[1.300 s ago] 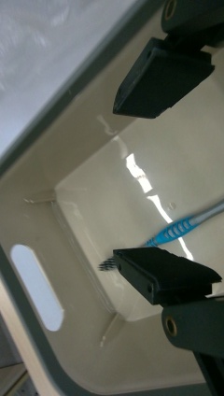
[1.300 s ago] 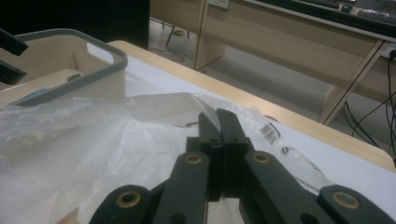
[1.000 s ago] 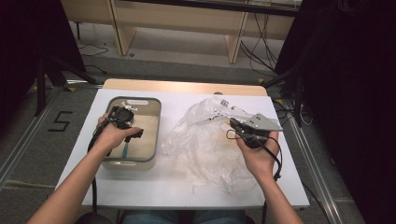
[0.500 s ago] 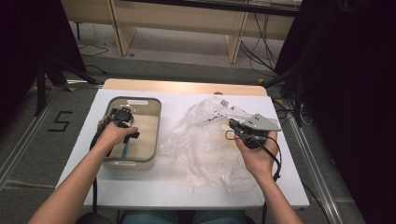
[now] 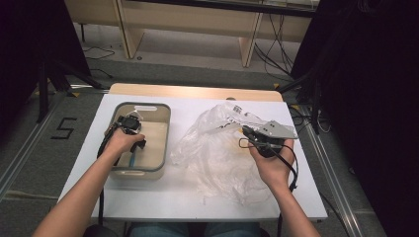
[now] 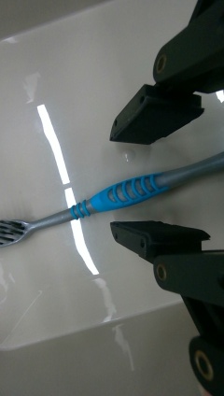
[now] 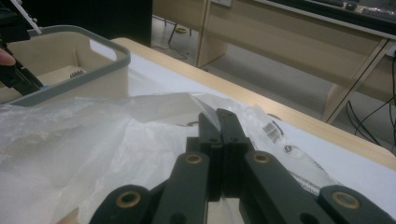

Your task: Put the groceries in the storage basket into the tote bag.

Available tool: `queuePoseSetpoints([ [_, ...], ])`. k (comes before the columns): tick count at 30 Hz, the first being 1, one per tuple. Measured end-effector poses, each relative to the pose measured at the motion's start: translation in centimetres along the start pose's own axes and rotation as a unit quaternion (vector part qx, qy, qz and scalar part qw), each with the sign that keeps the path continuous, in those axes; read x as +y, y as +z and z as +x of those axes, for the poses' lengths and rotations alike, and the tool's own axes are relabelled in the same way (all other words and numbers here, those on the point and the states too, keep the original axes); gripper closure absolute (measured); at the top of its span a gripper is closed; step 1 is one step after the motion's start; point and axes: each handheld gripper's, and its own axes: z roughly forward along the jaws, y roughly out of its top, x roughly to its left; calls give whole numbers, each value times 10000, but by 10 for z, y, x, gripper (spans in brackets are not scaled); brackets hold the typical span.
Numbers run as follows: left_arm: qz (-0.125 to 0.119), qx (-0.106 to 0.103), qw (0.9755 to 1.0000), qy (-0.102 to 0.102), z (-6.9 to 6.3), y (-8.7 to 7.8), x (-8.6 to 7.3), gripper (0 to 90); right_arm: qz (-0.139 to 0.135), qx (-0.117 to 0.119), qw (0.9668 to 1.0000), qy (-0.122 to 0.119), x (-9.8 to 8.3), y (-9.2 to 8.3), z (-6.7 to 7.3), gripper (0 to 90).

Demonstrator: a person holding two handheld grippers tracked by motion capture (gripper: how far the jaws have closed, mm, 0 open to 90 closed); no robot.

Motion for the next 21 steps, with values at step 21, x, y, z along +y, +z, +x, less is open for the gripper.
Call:
queuePoseSetpoints([
  [21, 280, -8, 9995, -138, 2, 1, 9, 667, 11, -2, 10000, -20, -1, 0, 0, 900],
])
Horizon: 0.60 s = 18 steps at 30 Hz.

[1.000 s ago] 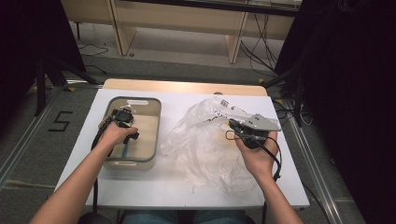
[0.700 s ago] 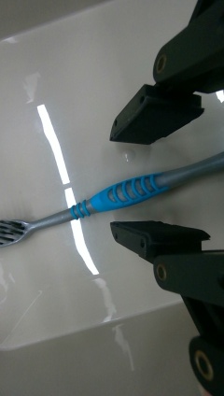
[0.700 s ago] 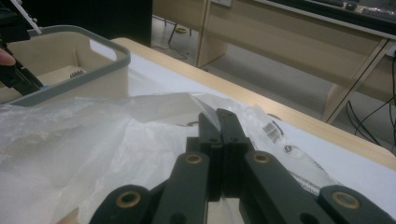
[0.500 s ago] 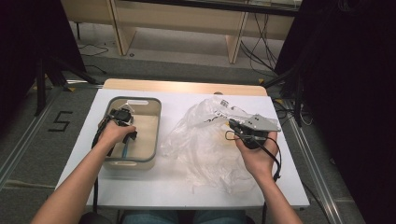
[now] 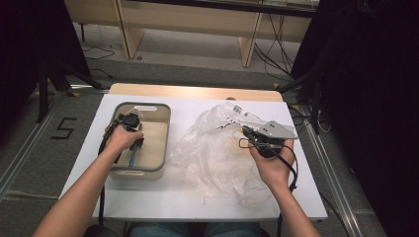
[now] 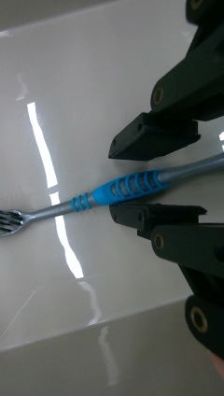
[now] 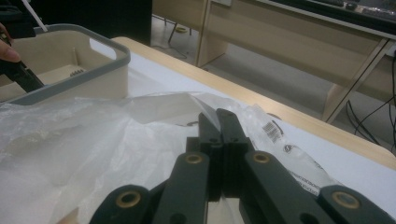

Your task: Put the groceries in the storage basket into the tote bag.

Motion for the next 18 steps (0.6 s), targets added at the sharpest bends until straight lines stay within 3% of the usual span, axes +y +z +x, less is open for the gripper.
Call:
queuePoseSetpoints([
  [11, 90, 26, 10000, -5, 0, 0, 3, 746, -6, 9, 10000, -1, 0, 0, 0, 900],
  [18, 171, 168, 9997, 85, -5, 1, 5, 764, -12, 18, 10000, 21, 0, 0, 0, 900],
])
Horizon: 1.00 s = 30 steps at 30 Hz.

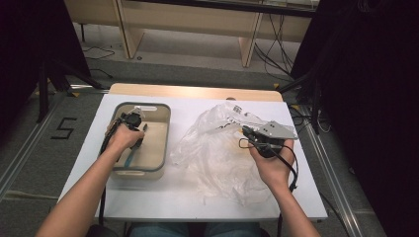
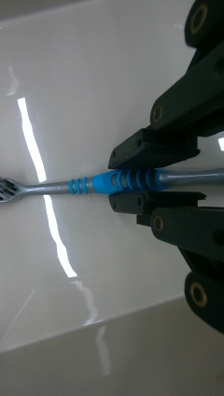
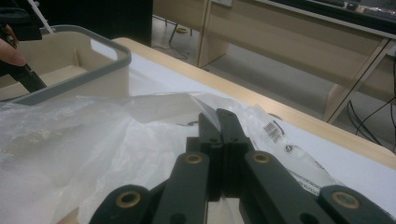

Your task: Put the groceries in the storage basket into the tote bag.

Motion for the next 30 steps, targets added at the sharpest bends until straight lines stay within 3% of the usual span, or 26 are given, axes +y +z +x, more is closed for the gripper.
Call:
queuePoseSetpoints([
  [3, 6, 90, 9999, 64, -3, 0, 0, 770, 0, 2, 10000, 2, 0, 0, 0, 900],
  [13, -39, 112, 9998, 183, -3, -1, -1, 781, 8, -7, 10000, 6, -1, 1, -1, 900],
  [27, -240, -49, 9996, 137, 0, -2, -5, 783, 17, -10, 10000, -5, -1, 1, -1, 900],
  [30, -394, -67, 9991, 160, -1, -5, -4, 783, 16, -13, 10000, 3, -1, 1, -1, 900],
])
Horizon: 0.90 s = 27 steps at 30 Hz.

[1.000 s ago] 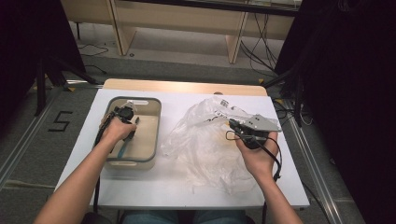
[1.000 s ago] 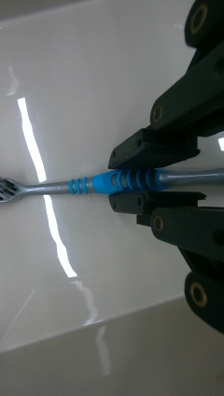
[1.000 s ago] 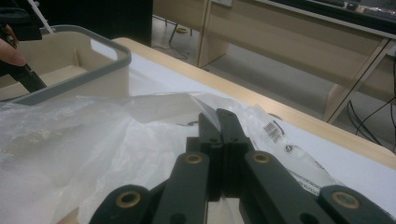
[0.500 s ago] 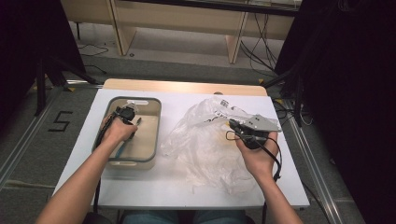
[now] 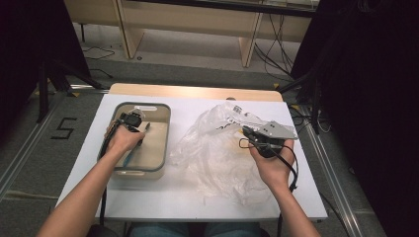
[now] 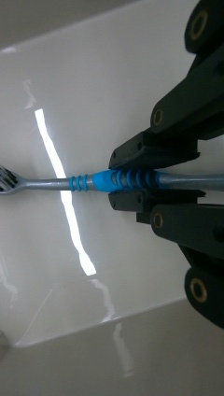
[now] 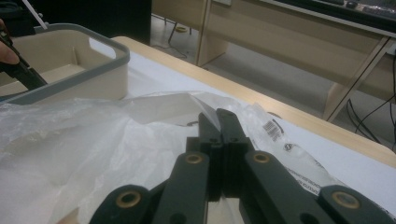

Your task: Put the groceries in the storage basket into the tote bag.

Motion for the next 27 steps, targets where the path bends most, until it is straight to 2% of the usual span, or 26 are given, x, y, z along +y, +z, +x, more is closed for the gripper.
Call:
queuePoseSetpoints([
  [10, -410, -11, 9992, 14, 0, -12, 0, 783, 1, -4, 10000, 4, 0, 0, 0, 900],
  [27, -757, -67, 9971, 9, 0, -24, -1, 783, -1, 0, 10000, 5, 0, 0, 1, 900],
])
